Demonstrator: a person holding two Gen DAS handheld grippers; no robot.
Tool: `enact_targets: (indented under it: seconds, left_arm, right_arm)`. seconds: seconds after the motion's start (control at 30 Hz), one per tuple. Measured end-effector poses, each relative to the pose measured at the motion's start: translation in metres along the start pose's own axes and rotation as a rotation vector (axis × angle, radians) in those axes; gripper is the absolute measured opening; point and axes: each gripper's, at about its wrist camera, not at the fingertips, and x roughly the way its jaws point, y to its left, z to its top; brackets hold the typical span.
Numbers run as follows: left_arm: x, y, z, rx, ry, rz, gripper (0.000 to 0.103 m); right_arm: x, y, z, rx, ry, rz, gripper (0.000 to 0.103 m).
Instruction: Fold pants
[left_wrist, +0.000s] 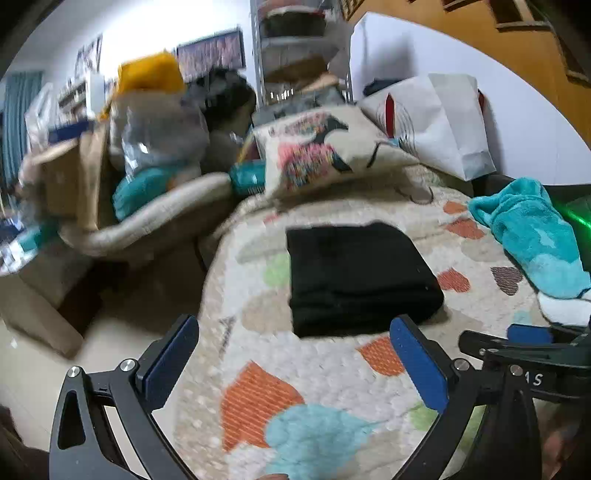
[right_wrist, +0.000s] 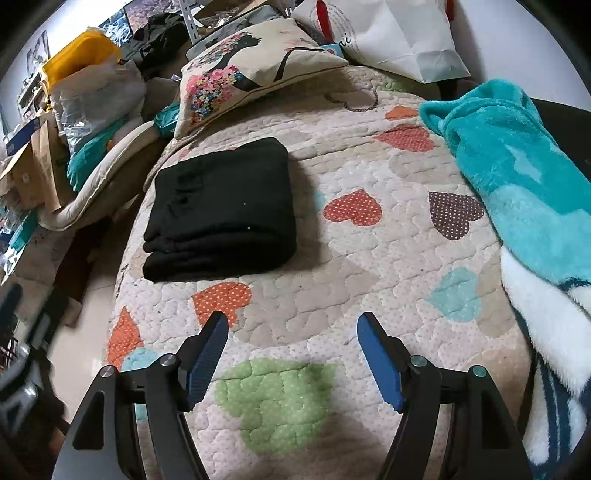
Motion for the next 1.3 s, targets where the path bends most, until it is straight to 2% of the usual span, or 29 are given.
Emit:
enact_targets:
  seconds: [0.3, 0.43, 0.6, 0.8, 1.0, 1.3]
  left_arm:
    - [0.008, 0.005, 0.0, -0.065, 0.042, -0.042, 0.103]
    - [0.012, 0.0, 0.0, -0.038, 0.06, -0.042, 0.103]
    - [0.025, -0.007, -0.006, -0.017, 0.143, -0.046, 0.103]
    - [0.028, -0.003, -0.008, -0.044, 0.156, -0.04, 0.103]
    - [0.03, 0.003, -0.008, -0.053, 0.167, -0.009, 0.103]
    - [0.028, -0.003, -0.009, -0.044, 0.179, -0.033, 0.103]
  right_arm:
    - [0.016, -0.002, -0.002, 0.024, 0.042, 0.019, 0.078]
    - [0.016, 0.002, -0.003, 0.014, 0.039, 0.028, 0.079]
    - [0.019, 0.002, -0.004, 0.017, 0.047, 0.027, 0.08]
    - [0.022, -0.002, -0.005, 0.031, 0.06, 0.017, 0.08]
    - [0.024, 0.005, -0.008, -0.01, 0.053, -0.008, 0.081]
    - [0.021, 0.013, -0.009, -0.058, 0.022, -0.039, 0.082]
